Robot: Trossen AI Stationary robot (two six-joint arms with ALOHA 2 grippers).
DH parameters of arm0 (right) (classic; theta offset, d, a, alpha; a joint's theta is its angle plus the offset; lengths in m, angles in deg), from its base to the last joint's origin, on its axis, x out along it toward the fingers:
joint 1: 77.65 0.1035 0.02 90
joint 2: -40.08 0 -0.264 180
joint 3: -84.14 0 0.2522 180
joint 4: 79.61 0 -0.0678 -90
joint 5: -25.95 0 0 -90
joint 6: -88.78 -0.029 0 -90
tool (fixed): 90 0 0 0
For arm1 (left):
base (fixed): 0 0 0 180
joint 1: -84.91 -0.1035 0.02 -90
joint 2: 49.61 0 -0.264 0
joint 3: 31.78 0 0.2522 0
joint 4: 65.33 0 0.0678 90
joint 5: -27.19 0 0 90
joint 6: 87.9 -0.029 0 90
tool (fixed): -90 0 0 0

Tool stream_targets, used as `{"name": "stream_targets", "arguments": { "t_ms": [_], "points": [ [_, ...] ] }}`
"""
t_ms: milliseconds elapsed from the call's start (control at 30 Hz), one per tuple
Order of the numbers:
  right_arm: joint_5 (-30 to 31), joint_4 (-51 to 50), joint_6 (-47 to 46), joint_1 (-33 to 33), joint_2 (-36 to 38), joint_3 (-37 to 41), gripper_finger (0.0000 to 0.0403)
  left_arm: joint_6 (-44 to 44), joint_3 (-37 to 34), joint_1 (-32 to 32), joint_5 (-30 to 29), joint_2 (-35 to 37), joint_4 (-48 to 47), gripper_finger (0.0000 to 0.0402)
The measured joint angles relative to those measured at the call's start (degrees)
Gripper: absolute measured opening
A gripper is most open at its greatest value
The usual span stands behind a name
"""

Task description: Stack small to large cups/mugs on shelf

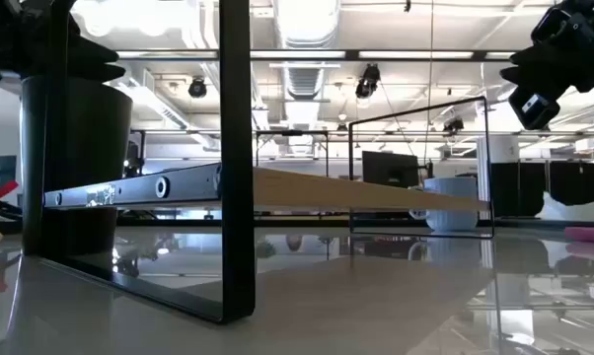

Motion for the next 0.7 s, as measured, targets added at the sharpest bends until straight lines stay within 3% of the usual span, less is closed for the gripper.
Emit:
{"name": "stream_targets", "arguments": {
  "t_ms": [700],
  "points": [
    [0.0,0.0,0.0,0.0,0.0,0.0,0.0078,0.0,0.0,0.0,0.0,0.0,0.0,0.0077]
  ]
}}
